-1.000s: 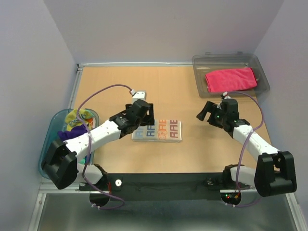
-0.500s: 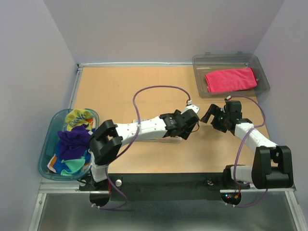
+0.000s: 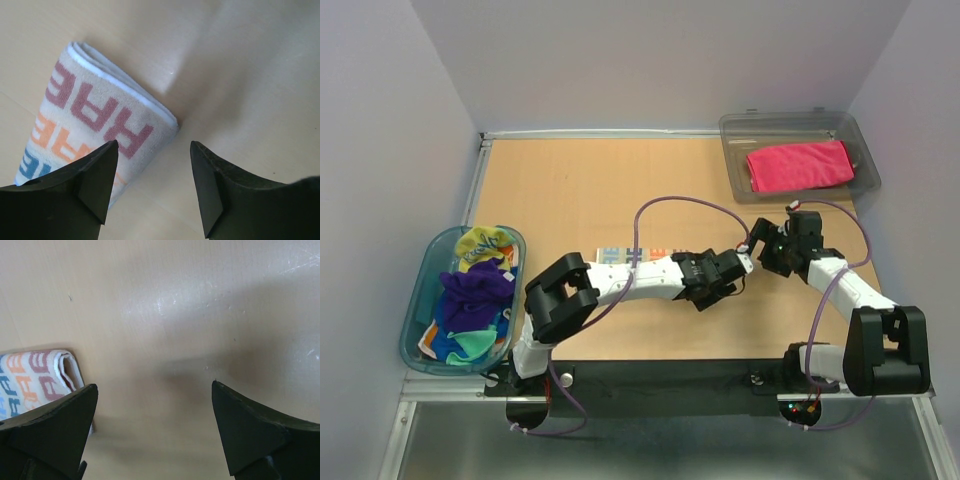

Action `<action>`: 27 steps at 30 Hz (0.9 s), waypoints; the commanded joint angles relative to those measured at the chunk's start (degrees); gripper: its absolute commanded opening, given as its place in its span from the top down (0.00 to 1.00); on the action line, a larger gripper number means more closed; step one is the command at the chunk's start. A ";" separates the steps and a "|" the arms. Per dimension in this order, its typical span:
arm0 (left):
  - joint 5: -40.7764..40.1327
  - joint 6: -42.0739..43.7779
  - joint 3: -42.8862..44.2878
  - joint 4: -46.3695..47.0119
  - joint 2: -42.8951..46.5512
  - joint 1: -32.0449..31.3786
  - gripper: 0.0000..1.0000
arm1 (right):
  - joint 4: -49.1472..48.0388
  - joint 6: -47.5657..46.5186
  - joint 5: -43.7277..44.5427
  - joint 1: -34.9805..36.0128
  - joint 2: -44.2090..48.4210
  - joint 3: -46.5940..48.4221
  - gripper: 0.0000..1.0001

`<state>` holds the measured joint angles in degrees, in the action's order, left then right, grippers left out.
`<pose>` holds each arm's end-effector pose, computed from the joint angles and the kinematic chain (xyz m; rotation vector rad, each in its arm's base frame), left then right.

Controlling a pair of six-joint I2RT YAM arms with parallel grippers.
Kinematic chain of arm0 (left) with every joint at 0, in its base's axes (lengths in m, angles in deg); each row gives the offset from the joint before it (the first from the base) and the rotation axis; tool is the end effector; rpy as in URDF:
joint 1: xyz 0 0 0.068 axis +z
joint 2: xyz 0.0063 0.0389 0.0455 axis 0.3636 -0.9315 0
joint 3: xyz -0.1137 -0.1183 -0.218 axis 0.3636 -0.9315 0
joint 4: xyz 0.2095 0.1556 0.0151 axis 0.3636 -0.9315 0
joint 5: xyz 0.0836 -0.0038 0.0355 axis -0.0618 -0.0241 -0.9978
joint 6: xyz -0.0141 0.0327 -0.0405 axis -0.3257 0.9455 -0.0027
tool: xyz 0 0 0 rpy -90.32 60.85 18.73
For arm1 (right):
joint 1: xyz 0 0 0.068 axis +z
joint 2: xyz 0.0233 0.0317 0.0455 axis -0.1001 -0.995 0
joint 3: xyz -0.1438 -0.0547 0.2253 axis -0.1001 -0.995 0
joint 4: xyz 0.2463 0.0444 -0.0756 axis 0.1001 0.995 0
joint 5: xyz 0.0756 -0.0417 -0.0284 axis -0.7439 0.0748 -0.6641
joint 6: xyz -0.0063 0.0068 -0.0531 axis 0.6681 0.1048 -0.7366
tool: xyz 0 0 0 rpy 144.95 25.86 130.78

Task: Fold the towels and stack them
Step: Neatly place the folded towel into the bin

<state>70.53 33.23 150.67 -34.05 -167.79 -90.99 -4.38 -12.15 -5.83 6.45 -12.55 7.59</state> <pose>0.1580 -0.3963 0.2099 1.3204 2.0928 -0.1374 0.2388 0.0126 0.1856 0.4306 2.4197 0.5465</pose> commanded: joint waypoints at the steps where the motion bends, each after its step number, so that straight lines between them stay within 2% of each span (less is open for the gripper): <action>1: 1.84 7.63 -1.71 3.79 0.08 -1.52 0.29 | -1.37 -0.68 -0.49 -0.45 1.52 -0.07 0.00; 19: 2.12 14.93 -2.94 2.39 -4.93 -0.74 0.28 | -1.55 -0.86 -0.40 -0.45 2.49 -0.77 0.00; 27: 5.63 15.37 -3.65 2.65 -6.25 2.52 0.39 | -1.64 -0.95 -0.75 -0.45 2.58 -0.86 0.00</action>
<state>74.33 47.35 148.18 -29.90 -171.81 -90.51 -4.38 -12.19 -5.85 6.45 -11.50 7.39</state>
